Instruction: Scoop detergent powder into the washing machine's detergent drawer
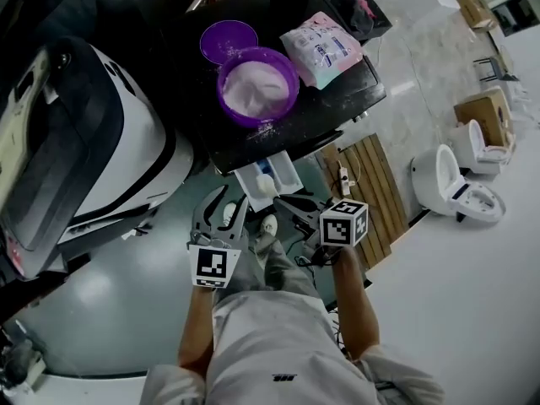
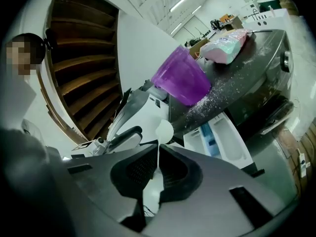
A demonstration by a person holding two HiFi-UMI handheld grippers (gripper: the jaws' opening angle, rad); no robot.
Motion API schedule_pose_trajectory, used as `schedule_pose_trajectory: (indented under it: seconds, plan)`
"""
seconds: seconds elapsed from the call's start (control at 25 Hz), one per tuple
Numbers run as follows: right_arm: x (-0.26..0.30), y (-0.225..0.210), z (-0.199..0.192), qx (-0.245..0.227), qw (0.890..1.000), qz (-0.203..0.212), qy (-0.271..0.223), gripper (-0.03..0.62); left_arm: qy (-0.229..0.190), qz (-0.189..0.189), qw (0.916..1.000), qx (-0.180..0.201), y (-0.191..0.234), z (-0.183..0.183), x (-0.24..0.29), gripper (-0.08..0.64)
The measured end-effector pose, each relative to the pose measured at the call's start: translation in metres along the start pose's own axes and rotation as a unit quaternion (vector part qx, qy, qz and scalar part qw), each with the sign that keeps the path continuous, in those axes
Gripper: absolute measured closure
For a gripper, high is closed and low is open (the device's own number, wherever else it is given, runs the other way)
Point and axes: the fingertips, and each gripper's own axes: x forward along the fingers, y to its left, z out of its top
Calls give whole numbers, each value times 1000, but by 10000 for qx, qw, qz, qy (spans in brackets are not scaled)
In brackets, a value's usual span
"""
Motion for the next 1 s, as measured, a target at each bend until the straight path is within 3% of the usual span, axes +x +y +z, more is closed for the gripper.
schedule_pose_trajectory:
  seconds: [0.36,1.0]
  plan:
    - [18,-39,-24,-126,9985,-160,516,586,286,355,9987,-248,-6,-43,9,388]
    - [36,-74,-36,-982,9833,-989,1171,586,529,395,9970,-399,-6,-74,28,388]
